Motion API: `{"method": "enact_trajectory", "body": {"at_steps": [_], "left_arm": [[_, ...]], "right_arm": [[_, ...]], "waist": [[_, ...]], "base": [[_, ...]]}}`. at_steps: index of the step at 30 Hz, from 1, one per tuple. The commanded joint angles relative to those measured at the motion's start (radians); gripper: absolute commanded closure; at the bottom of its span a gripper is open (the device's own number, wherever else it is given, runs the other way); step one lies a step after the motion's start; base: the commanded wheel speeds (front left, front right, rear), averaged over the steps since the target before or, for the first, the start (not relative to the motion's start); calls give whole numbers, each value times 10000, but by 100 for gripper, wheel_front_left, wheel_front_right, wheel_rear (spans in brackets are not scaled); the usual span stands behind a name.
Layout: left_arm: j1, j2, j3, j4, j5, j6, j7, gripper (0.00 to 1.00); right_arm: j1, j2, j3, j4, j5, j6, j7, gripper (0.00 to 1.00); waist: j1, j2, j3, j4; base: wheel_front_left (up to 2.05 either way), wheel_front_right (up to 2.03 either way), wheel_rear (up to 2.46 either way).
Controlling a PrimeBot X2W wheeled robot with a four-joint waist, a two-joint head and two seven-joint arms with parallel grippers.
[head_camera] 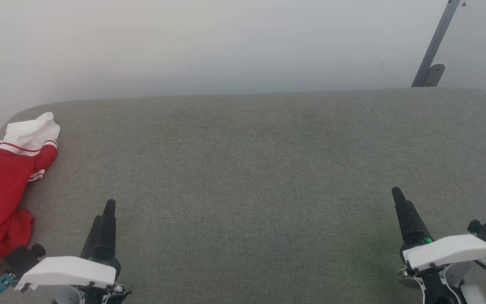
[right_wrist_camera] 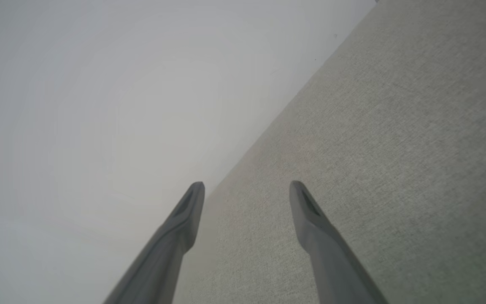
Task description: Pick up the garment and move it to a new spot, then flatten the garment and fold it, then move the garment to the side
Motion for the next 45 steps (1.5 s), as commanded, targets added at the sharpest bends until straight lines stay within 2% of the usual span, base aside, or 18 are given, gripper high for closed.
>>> {"method": "enact_trajectory", "body": {"at_steps": [1,11,18,36,45], "left_arm": [[-74,135,-2,-148,445,30,-88,0],[31,290,71,0,2371,-63,-420,0],[143,312,268,35,3344,-309,-635,0],[352,176,861,-74,5331,-863,-1126,0],[421,143,952,-126,6120,-982,-1311,0]], "right_arm": [[-281,-87,16,-65,-378,5,-95,0],[-314,-116,-71,-118,-2109,5,-218,0],[-303,-181,-116,-155,-3025,5,-358,0],[-202,-225,-402,-346,-4933,6,-754,0],[-190,-227,-478,-383,-5645,7,-936,0]], "waist": [[0,0,1,-1],[0,0,10,-17],[0,0,21,-37],[0,0,28,-101],[0,0,12,-125]], "base": [[0,0,0],[0,0,0],[0,0,0],[0,0,0],[0,0,0]]}}
